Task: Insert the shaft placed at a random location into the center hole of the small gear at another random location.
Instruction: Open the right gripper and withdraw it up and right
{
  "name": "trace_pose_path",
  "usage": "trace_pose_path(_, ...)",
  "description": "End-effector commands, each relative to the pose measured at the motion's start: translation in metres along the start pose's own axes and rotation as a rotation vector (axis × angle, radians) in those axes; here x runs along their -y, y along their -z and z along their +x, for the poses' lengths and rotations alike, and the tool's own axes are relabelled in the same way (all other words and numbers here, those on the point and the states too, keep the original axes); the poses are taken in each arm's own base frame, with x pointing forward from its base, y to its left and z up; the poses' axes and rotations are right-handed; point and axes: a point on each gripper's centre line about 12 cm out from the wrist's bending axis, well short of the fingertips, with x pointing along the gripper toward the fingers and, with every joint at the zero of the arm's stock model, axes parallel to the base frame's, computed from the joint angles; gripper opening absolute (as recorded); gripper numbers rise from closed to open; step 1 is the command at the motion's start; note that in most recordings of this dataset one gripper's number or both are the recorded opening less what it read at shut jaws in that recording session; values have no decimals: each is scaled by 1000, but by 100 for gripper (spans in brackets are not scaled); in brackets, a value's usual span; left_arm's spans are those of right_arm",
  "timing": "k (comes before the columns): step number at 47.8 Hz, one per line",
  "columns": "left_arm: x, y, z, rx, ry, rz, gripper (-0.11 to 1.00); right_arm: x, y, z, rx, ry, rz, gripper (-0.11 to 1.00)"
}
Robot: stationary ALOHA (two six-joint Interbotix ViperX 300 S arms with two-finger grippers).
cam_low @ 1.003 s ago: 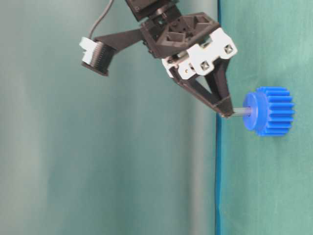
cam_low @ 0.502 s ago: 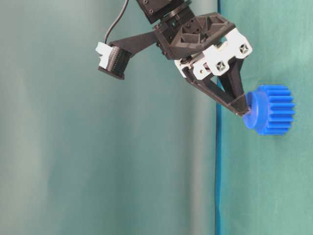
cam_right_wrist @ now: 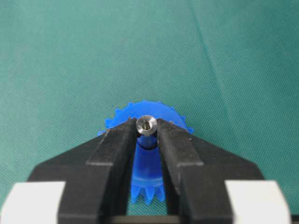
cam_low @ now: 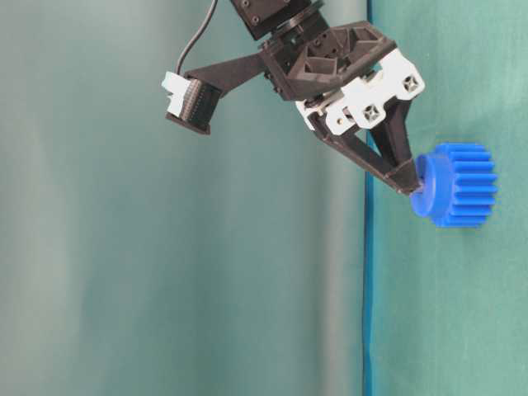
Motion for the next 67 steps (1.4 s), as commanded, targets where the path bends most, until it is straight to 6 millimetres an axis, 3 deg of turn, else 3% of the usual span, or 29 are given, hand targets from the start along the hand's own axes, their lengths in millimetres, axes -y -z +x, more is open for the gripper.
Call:
trace_pose_path(1, 0, -4, 1, 9, -1, -2, 0, -2, -11, -1, 33, -5, 1, 33)
trace_pose_path(7, 0, -3, 1, 5, -1, -3, 0, -3, -12, -1, 39, -6, 1, 70)
trace_pose_path(11, 0, -2, 1, -3, -2, -3, 0, -3, -13, -1, 42, -6, 2, 84)
trace_pose_path(20, 0, -1, 1, -9, -2, -2, 0, -5, -28, -7, 74, -12, 4, 80)
trace_pose_path(32, 0, -3, 1, 2, -1, 3, 0, -14, -79, -45, 178, -47, -23, 80)
trace_pose_path(38, 0, -6, -2, 14, 0, 3, 0, -17, -91, -57, 208, -57, -37, 80)
trace_pose_path(51, 0, -10, -4, 26, 1, 6, 0, -20, -83, -73, 178, -70, -40, 80)
trace_pose_path(67, 0, -6, -5, -11, 1, 6, 0, -16, -63, -130, 217, -87, -32, 80)
